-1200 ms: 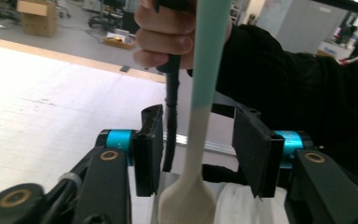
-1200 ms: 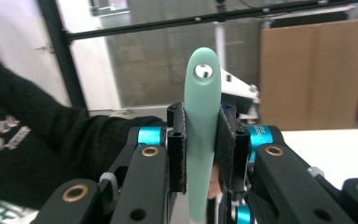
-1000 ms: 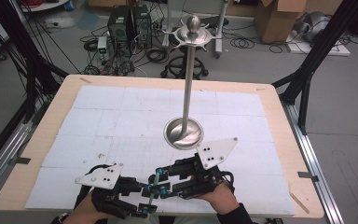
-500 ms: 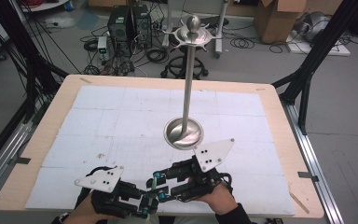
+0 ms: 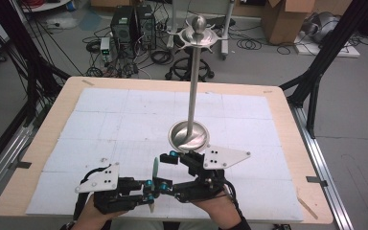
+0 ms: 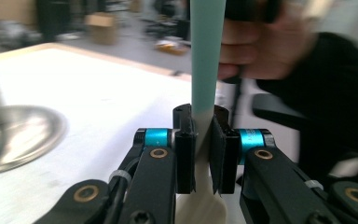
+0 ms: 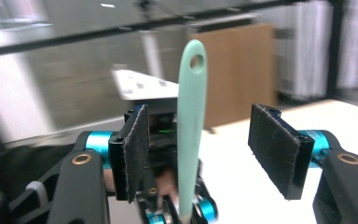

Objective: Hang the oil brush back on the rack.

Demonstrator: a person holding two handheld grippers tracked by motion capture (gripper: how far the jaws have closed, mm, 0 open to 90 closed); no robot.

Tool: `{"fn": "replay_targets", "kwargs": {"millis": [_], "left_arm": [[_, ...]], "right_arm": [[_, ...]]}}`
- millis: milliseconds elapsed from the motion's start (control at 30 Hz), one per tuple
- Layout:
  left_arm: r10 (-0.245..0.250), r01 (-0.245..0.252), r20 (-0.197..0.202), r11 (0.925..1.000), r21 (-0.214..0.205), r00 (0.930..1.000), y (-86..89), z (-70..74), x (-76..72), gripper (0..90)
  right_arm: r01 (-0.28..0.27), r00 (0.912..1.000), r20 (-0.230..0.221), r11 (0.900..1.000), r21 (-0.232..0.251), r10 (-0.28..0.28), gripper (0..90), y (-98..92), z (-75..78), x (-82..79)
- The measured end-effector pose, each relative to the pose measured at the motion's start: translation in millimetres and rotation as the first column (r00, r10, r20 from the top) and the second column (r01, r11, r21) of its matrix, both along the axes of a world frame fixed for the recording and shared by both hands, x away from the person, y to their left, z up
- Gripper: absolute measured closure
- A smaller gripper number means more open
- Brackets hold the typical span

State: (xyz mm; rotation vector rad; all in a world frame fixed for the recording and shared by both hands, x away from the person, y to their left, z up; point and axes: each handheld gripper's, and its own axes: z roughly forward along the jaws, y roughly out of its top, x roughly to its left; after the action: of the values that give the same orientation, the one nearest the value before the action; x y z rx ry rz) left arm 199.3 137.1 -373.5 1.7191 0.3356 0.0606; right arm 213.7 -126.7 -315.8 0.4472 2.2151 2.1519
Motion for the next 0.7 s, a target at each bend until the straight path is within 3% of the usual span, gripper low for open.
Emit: {"fn": "replay_targets", "kwargs": {"millis": [100,233,433,700], "left_arm": [[0.08,-0.08,0.004,0.9968,0.001,0.9968,0.4,-1.3,-0.3,81.4],[0.162,-0.162,0.013,0.9859,0.041,0.9867,-1.1,-4.5,-1.2,81.4],[0.195,-0.195,0.008,0.98,0.041,0.9808,-4.5,-7.2,-2.4,81.2],[0.238,-0.239,0.017,0.9705,0.036,0.9711,-4.8,-6.8,-3.9,81.2]], "right_arm": [[0.094,0.9954,0.019,0.9955,-0.011,-0.094,42.2,2.6,-1.2,-4.8],[0.178,0.9838,0.023,0.9835,-0.029,-0.178,45.0,6.5,-2.6,-10.6],[0.244,0.9698,0.028,0.9678,-0.063,-0.242,51.3,15.1,-6.0,-14.0],[0.261,0.9638,-0.035,0.9622,-0.076,-0.265,68.2,23.0,-10.4,-12.7]]}}
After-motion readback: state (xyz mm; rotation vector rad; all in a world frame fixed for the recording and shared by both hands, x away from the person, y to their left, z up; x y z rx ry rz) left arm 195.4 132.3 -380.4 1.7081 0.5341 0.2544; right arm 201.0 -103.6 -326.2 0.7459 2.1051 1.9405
